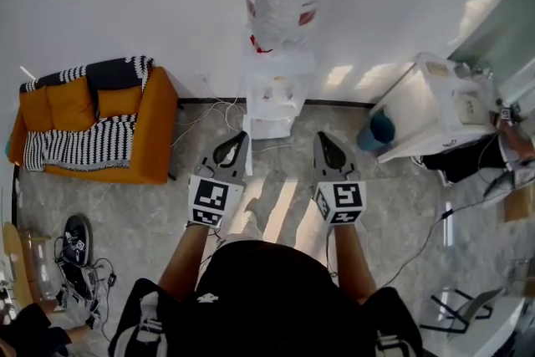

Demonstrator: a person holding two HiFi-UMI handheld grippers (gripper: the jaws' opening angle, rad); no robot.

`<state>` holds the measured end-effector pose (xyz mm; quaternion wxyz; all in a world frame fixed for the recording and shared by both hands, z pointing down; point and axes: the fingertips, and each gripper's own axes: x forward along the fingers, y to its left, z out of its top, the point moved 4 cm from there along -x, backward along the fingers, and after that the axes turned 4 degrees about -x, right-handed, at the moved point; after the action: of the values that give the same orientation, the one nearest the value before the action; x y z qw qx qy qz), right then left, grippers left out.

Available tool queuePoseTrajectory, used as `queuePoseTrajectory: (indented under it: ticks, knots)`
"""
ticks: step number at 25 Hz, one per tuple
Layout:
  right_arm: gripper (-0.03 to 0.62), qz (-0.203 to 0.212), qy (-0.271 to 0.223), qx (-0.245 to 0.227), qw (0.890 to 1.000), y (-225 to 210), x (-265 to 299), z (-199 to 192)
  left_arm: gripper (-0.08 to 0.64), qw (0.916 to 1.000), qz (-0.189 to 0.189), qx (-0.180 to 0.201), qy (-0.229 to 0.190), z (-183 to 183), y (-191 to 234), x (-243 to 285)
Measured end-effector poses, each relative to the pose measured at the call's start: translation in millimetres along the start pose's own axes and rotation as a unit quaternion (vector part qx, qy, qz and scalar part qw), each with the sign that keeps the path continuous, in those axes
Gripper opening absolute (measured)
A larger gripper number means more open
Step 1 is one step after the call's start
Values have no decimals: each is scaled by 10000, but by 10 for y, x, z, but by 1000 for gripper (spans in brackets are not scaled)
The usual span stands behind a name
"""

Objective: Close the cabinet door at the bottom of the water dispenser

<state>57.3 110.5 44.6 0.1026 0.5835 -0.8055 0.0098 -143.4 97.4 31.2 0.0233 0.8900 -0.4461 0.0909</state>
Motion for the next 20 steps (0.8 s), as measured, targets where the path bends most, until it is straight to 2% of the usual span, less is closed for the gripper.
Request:
queuePoseTrajectory:
  ticks: [3,8,12,16,20]
  knots:
    - [35,-6,111,9,9999,30,231,6,11,9994,-60,-329,-4,19,173,142]
    - [35,-126,118,-26,9998,67,564,0,11,9992,-152,-347,88,-55,488,344]
    - [35,-132,455,65,9989,127,724,-143,11,9993,-227,-266,146,-156,660,468]
    - [35,-151,544,85,9984,132,878,-191,11,9984,-239,-464,202,-201,753,603]
    - [35,-148,433,51,9989,111,983,-180,11,9976,-306,-558,262,-232,751,707]
